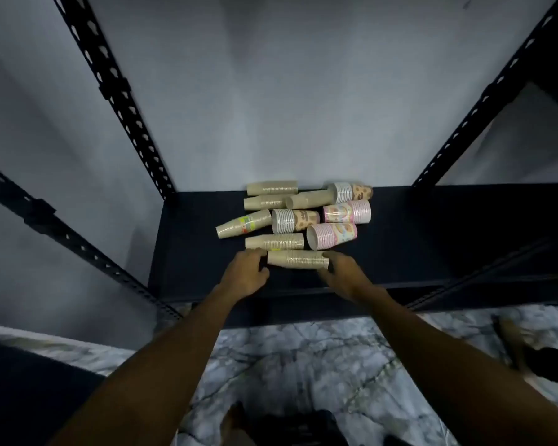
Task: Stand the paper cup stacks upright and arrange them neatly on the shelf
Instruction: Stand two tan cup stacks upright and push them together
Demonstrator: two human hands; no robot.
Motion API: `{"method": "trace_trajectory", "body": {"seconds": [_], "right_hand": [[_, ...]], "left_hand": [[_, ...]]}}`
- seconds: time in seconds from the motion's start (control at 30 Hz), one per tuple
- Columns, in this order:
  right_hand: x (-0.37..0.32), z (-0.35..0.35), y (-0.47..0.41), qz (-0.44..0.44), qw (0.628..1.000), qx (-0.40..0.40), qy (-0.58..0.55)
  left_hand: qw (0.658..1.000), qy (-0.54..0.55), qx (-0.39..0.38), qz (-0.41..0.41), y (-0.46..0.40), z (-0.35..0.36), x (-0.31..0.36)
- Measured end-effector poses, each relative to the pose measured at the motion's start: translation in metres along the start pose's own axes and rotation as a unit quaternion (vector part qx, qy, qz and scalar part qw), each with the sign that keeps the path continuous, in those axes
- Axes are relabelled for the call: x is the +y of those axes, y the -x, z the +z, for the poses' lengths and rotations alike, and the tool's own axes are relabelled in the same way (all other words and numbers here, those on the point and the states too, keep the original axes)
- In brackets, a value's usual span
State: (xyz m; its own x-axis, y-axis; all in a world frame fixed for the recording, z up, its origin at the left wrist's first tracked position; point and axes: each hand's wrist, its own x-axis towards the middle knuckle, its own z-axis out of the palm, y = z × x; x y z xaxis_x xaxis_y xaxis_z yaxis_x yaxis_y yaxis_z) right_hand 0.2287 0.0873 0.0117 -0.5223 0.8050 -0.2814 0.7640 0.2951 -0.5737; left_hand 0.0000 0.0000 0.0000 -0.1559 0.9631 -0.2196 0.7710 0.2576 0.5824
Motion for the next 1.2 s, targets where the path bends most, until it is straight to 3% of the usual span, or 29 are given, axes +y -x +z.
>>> {"method": "trace_trajectory", "body": {"seconds": [0.2,0.6,0.87,1.03,1.2], "right_hand": [[0.022,0.027,-0.032,-0.027,0.996,0.021,0.086],[0.099,0.089,-0.077,-0.256,0.926,0.192,0.201],[0.134,0.114,-0.092,-0.322,0.899,0.266,0.127],[0.145,0.125,-0.096,-0.346,0.877,0.318,0.102],[0.145,0.128,-0.089,-0.321,0.875,0.362,0.028]], "left_hand": [[0.999,-0.016,0.043,-0.020,-0.040,0.012,-0.050],[0.970,0.138,0.200,0.026,-0.099,0.089,-0.099],[0.943,0.111,0.303,0.086,-0.107,0.117,-0.122],[0.930,0.238,0.263,0.093,-0.092,0.115,-0.120],[0.874,0.375,0.285,0.114,-0.064,0.118,-0.110]]}}
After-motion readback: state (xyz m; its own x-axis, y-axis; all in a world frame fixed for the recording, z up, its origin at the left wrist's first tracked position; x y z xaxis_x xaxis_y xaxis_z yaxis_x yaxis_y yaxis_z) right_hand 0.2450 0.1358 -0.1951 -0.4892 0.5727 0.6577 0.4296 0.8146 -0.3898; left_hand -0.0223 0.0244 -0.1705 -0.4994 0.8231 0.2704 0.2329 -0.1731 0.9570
